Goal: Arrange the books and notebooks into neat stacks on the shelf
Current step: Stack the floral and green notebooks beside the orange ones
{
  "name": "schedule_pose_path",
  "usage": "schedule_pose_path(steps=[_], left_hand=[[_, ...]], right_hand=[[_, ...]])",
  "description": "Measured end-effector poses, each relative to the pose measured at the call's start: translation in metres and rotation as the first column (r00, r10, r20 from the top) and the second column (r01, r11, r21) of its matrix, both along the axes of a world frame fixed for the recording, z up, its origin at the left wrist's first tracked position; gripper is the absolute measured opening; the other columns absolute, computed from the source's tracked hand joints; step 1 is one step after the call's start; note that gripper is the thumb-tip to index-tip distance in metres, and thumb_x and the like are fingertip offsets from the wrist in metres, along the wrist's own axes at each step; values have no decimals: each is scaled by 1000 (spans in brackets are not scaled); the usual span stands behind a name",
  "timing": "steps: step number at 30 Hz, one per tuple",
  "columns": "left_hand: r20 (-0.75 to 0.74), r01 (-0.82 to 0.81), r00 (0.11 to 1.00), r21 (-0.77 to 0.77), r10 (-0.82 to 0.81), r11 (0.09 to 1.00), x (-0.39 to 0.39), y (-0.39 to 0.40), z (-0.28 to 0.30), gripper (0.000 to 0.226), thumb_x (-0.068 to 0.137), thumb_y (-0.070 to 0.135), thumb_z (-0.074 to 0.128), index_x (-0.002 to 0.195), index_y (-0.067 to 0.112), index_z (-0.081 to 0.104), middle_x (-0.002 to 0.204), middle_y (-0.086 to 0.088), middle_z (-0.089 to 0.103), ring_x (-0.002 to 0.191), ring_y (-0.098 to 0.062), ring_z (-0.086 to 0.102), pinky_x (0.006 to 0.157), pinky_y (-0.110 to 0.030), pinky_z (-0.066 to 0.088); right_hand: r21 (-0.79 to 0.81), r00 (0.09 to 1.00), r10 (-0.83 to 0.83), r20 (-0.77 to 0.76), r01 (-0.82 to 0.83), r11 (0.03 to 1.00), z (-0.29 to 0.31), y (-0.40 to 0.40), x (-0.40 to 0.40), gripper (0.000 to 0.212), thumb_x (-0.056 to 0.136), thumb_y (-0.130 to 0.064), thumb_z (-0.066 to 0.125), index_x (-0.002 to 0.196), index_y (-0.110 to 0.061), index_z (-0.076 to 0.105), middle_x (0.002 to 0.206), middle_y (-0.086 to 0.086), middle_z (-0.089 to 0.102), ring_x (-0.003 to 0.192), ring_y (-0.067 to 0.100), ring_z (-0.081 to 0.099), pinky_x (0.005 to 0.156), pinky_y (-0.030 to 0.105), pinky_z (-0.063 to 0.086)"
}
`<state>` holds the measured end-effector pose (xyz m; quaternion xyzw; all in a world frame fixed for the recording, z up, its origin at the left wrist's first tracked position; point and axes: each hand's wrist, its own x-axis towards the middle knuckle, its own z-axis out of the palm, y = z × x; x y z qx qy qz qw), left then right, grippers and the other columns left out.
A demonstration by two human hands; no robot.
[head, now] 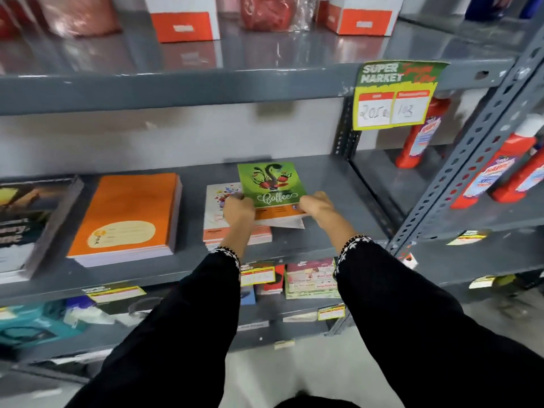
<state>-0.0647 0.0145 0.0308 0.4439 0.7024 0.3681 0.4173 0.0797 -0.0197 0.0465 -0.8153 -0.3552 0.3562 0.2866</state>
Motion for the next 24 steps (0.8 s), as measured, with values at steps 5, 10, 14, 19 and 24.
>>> schedule_pose_path(steps=[5,10,14,19,24], left_hand=[[-58,-23,998,-8,23,1000,-72,14,3,35,94,2,44,124,2,61,127,-21,62,117,-34,59,97,-37,48],[-190,118,974,-59,-128,991,-108,22,-14,34,93,0,42,122,0,61,128,-21,62,117,-34,58,98,-37,47],[-274,238,926,-117,-261,964,-116,25,-27,33,89,-1,43,115,-2,64,123,-22,64,116,-36,58,100,-41,49],[-205,266,935,-134,-289,955,-119,27,-35,29,91,1,44,111,-1,65,117,-21,66,107,-36,62,91,-39,53],[-159,260,948,-116,-276,959,-110,25,-35,31,92,0,42,112,3,66,117,-17,67,108,-34,63,94,-39,54]], right_hand=[[31,995,89,-44,-88,996,-9,13,-63,33,86,-13,63,58,-11,45,83,6,56,87,21,54,73,26,39],[-8,992,115,47,-115,993,-23,17,-97,25,84,-19,69,102,-1,67,104,14,68,106,29,64,79,31,48],[-61,979,126,161,-117,991,-30,13,-104,36,80,-27,73,106,-3,66,117,14,67,109,30,63,87,33,52],[-58,972,139,191,-130,990,-33,18,-103,16,79,-18,70,91,-9,66,121,15,63,107,29,63,86,33,53],[-76,971,159,178,-148,986,-24,11,-98,24,86,-8,64,66,-10,50,91,7,57,86,24,57,72,27,44]])
